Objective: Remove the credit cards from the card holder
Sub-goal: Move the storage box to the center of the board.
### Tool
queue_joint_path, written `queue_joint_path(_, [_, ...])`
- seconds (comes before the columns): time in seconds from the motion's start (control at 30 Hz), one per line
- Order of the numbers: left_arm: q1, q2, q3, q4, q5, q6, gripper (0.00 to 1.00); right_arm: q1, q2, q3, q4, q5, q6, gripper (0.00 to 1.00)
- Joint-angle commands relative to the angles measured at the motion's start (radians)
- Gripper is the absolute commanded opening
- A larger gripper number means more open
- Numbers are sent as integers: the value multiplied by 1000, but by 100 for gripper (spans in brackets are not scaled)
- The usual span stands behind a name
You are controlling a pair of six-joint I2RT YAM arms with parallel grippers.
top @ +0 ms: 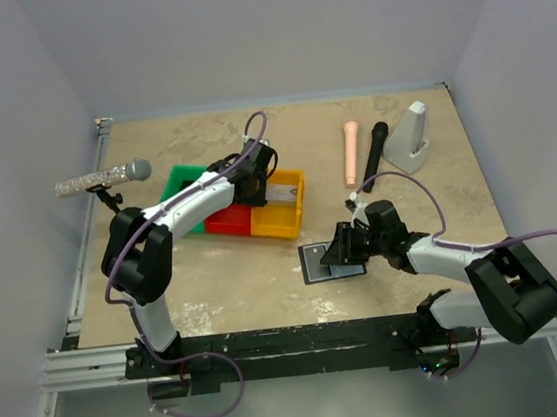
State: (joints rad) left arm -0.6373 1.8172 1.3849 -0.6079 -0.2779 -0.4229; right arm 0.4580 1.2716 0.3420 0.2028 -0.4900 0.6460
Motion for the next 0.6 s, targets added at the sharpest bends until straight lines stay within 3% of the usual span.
queue_joint_path(0.0, [31, 46, 147, 143, -72, 52, 0, -4, 6, 9, 17, -1, -17, 44])
queue_joint_path(0.57, [87, 307, 483, 111, -1, 44, 0, -5, 12, 14, 17, -15, -6, 44])
